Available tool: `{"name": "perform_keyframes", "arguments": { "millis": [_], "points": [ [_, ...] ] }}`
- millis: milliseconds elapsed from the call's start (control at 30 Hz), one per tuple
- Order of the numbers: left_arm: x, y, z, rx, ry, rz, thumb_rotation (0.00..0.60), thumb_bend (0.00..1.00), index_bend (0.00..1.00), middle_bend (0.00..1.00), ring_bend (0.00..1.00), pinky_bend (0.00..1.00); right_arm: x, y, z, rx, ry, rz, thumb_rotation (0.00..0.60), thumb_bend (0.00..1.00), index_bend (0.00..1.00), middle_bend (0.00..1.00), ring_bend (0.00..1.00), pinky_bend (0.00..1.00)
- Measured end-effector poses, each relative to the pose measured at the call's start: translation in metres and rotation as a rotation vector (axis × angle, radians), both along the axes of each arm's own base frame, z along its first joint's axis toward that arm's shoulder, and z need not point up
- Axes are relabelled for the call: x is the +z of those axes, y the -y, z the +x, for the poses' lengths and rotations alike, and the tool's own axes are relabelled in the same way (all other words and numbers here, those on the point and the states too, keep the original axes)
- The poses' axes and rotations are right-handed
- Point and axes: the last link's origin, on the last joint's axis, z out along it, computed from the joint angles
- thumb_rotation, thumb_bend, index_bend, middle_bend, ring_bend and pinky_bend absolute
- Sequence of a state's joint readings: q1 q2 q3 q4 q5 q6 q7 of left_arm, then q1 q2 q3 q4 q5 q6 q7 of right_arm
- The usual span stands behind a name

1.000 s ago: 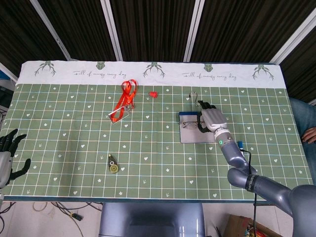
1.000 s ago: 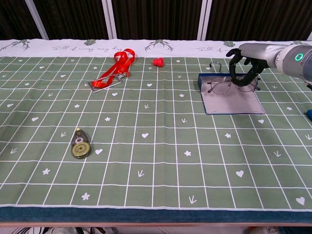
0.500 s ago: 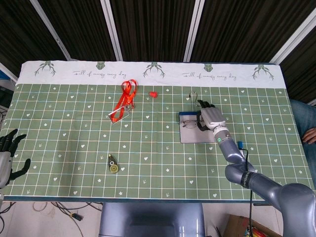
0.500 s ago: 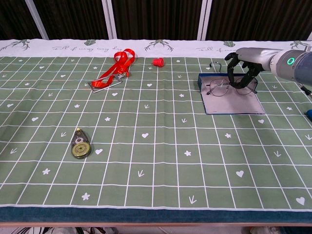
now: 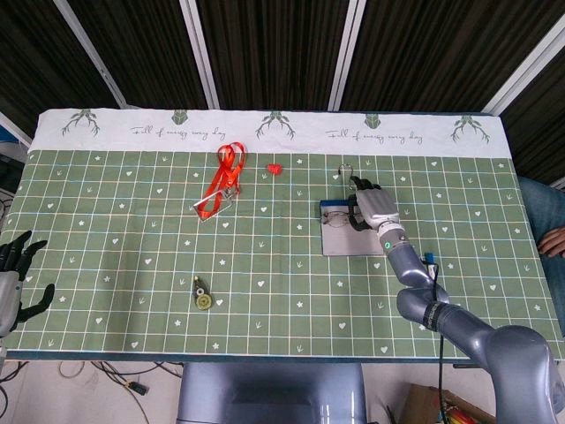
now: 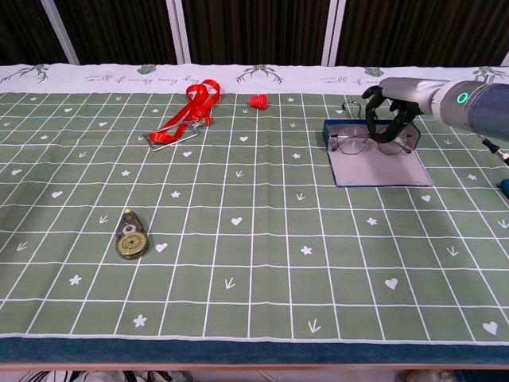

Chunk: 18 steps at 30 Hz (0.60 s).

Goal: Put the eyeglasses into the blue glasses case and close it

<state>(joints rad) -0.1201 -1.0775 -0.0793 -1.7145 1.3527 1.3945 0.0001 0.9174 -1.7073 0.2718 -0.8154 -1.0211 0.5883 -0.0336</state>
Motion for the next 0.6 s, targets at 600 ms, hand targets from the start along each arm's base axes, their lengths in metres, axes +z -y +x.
{"name": "perform_keyframes", "arguments": {
  "millis": [600],
  "points": [
    [0.0004,0.0002,-0.0005,0.002,-0.001,-0.003,0.600,0.40,0.14,0.00,0.00,0.00,-0.0007,0.0052,0.0012,-0.018,-0.007,-0.004,0.600,0.52,0.42,0.01,0.04,0.16]
  ]
}}
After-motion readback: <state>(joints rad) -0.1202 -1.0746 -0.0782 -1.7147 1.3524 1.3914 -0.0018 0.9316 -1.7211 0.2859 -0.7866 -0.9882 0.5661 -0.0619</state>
